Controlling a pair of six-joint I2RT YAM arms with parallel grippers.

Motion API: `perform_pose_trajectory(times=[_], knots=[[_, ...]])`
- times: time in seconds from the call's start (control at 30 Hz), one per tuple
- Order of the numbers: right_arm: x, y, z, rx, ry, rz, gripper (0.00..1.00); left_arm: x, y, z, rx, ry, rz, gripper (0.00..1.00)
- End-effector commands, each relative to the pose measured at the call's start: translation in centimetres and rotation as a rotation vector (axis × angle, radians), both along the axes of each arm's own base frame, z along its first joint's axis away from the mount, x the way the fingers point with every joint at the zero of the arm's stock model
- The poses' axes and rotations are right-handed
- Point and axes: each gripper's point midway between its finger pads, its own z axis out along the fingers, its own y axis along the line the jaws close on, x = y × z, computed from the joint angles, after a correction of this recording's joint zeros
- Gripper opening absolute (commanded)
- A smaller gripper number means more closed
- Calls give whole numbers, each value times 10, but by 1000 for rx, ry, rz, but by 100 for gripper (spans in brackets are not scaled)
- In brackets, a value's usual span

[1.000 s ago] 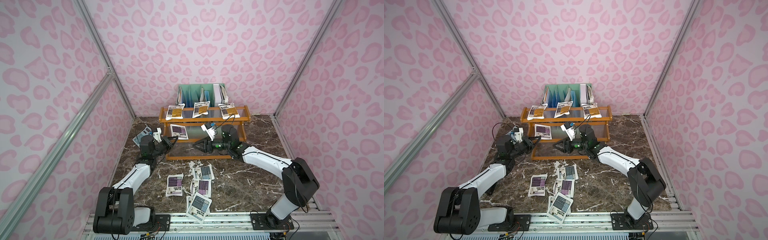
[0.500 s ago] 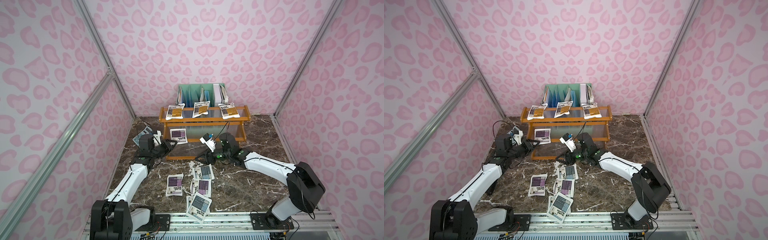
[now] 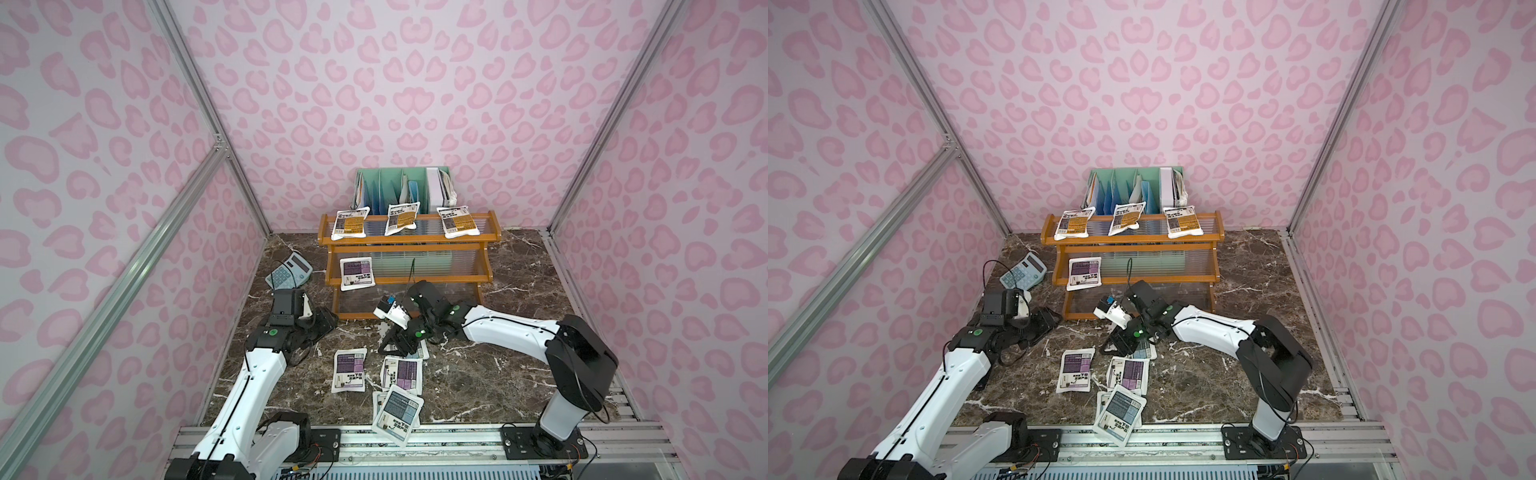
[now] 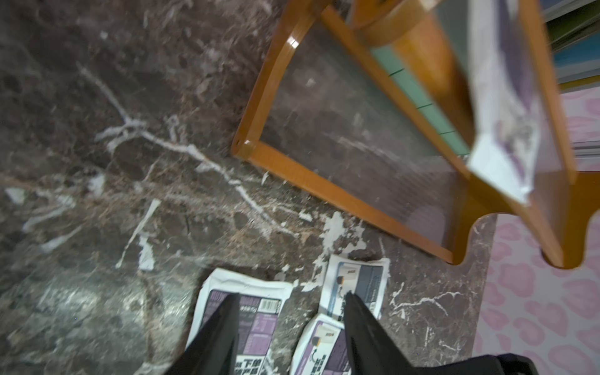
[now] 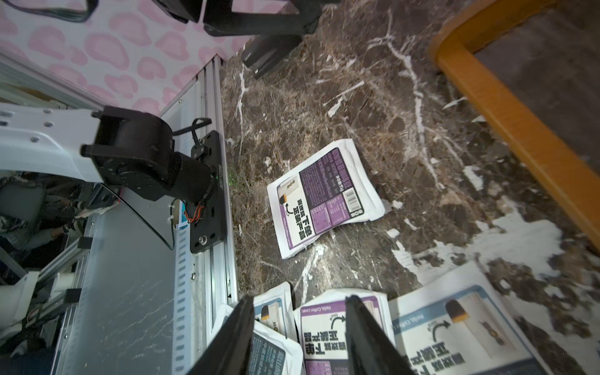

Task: Place the bagged coffee beans on the shelf by color
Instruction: Place the bagged coffee beans on the shelf, then pick up the bagged coffee beans at the center of the board.

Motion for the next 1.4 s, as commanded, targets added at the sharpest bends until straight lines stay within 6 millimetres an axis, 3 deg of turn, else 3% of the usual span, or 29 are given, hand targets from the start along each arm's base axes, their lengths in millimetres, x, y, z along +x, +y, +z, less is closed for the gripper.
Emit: perform_pose_trajectory(times=[0.0, 0.13, 0.33, 0.47, 0.5, 0.83, 1.0, 1.17, 1.27, 1.37], knots=[[2, 1, -21, -62, -9, 30, 51, -42, 3, -34, 7, 214, 39, 53], [2, 16, -48, -111, 4, 51, 55, -78, 16, -59, 69, 381, 105, 47], [0, 37, -79, -142, 49, 73, 59, -92, 5, -72, 54, 470, 96, 45], [-4, 36, -100, -169, 83, 79, 60, -96, 4, -83, 74, 522, 87, 41], [0, 45, -92, -141, 72, 84, 60, -95, 4, -85, 77, 528, 82, 41], [-5, 62, -103, -104, 110, 114, 58, -85, -11, -126, 60, 630, 36, 35], [-11, 71, -102, -95, 88, 145, 46, -78, -25, -136, 58, 649, -20, 33], [4, 57, -95, -101, 63, 84, 11, -67, -27, -125, 53, 613, -27, 33], [17, 35, -80, -76, 60, 13, 1, -51, -30, -102, 39, 491, -34, 38], [32, 14, -52, -16, 52, -64, 0, -28, -37, -66, -8, 305, -55, 45]])
